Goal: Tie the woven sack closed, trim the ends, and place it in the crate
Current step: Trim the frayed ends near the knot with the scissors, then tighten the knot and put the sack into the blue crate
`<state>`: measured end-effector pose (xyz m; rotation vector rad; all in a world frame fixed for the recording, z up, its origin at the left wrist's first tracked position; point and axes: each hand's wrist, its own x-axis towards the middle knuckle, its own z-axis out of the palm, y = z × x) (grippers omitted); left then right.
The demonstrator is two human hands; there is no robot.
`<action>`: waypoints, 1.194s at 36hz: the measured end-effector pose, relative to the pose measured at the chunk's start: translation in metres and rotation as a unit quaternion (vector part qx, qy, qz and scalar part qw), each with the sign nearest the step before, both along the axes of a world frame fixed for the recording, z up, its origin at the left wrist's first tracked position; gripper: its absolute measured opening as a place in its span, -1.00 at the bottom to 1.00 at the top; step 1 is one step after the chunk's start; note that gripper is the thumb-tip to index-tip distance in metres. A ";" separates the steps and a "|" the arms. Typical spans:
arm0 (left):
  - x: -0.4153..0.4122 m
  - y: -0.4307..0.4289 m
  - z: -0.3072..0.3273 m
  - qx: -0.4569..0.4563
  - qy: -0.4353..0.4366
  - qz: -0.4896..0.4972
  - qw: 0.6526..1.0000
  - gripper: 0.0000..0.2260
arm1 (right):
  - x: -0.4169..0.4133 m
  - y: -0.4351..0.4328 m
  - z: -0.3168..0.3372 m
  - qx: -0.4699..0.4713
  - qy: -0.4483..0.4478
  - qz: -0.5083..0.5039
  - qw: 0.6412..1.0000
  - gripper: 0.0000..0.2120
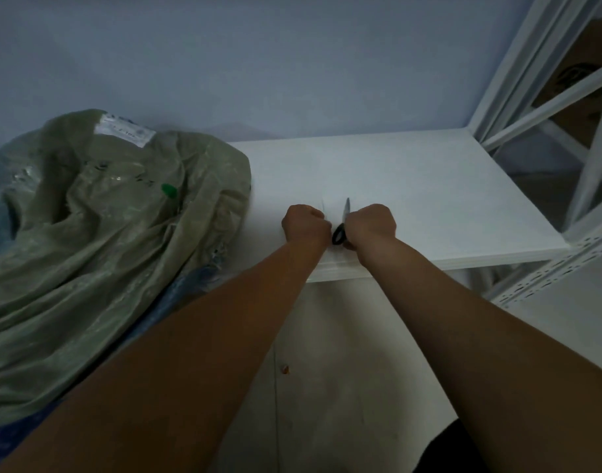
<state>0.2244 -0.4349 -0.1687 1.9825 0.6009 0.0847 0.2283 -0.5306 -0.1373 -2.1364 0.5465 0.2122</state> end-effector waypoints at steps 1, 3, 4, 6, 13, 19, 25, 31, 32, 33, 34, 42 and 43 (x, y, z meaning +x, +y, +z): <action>0.000 -0.001 0.000 0.014 -0.007 0.001 1.000 -0.75 | 0.001 0.002 -0.001 -0.015 0.005 0.003 1.000 -0.66; 0.002 -0.003 -0.003 0.035 -0.014 -0.001 0.999 -0.74 | 0.004 0.006 -0.004 -0.017 -0.007 0.009 1.000 -0.71; 0.004 -0.003 -0.005 0.038 -0.020 0.000 0.999 -0.75 | 0.006 0.007 -0.005 -0.010 -0.009 0.009 1.000 -0.78; 0.005 -0.004 -0.004 0.035 -0.034 0.004 0.999 -0.80 | 0.008 0.006 -0.009 -0.007 -0.012 0.004 1.000 -0.88; 0.004 -0.008 -0.003 0.045 -0.074 0.022 0.996 -0.77 | 0.005 0.013 -0.007 -0.063 0.019 0.000 0.998 -0.77; -0.003 -0.003 0.005 0.050 -0.089 0.025 0.994 -0.78 | -0.005 0.018 0.004 -0.100 0.003 0.005 0.995 -0.69; -0.013 0.009 0.010 0.043 -0.088 0.028 0.995 -0.81 | -0.019 0.024 0.014 -0.051 -0.017 0.007 0.999 -0.73; -0.022 0.022 0.020 0.035 -0.094 0.037 0.994 -0.78 | -0.033 0.032 0.025 0.033 -0.042 0.035 0.998 -0.70; -0.023 0.024 0.021 0.033 -0.097 0.040 0.994 -0.78 | -0.036 0.034 0.028 0.038 -0.046 0.039 0.997 -0.78; -0.024 0.027 0.023 0.029 -0.099 0.043 0.994 -0.77 | -0.038 0.034 0.031 0.039 -0.048 0.041 0.997 -0.89; -0.024 0.029 0.024 0.024 -0.102 0.045 0.993 -0.77 | -0.041 0.036 0.035 0.038 -0.050 0.042 0.997 -0.99; -0.044 0.043 0.044 0.029 -0.128 0.005 0.991 -0.80 | -0.063 0.051 0.072 0.056 -0.071 0.066 0.994 -0.70; -0.048 0.044 0.049 0.030 -0.131 -0.001 0.991 -0.80 | -0.069 0.053 0.078 0.055 -0.079 0.069 0.993 -0.69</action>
